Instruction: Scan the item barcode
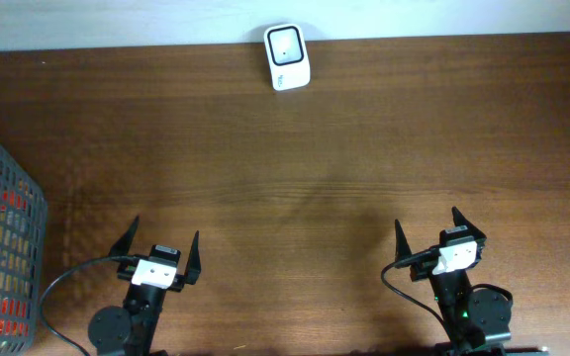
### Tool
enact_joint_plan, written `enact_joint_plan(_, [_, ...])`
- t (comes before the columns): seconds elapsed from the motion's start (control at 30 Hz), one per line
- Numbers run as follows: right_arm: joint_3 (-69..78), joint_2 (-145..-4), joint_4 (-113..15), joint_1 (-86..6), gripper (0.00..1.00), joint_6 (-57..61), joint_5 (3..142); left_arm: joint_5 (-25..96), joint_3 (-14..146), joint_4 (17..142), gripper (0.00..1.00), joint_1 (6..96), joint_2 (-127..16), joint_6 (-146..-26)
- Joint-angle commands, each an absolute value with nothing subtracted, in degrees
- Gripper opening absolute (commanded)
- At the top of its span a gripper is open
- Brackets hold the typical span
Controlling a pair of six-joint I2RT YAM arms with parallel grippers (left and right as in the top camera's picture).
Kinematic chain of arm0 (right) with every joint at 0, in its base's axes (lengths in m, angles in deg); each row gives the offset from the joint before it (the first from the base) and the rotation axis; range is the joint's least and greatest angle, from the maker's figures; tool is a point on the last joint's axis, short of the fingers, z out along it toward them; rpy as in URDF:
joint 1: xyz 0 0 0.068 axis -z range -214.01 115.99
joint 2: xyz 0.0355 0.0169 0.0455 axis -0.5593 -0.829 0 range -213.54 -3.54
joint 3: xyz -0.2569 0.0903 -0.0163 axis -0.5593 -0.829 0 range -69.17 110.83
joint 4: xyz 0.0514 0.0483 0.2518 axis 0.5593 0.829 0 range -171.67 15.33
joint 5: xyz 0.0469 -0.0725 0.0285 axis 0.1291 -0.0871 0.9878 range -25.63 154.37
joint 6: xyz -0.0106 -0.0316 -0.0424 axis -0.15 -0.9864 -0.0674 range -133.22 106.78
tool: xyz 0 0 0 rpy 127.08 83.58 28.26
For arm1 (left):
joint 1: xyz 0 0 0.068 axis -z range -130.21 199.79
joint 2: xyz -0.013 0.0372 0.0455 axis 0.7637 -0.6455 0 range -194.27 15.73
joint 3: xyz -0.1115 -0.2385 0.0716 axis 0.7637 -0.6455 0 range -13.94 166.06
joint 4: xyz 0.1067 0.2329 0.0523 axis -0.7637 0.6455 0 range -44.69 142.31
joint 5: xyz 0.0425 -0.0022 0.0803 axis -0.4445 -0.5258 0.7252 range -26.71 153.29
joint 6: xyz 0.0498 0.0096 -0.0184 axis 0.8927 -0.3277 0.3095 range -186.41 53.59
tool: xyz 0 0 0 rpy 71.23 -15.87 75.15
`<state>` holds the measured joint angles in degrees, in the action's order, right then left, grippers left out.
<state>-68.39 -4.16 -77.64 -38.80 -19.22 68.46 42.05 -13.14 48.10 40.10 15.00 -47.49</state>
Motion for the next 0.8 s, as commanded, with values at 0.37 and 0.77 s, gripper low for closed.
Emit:
enact_joint_plan(0.37, [-68.8,-3.9,-77.5,-38.4,0.98,-18.8,67.7,41.6,-13.4,48.2,0.99,40.4,15.1,-47.9])
enact_joint_plan(0.77, [-68.8,-3.9,-77.5,-38.4,0.99,-18.8,67.7,58.6,-13.4,49.5,0.99,40.4,15.1,-47.9])
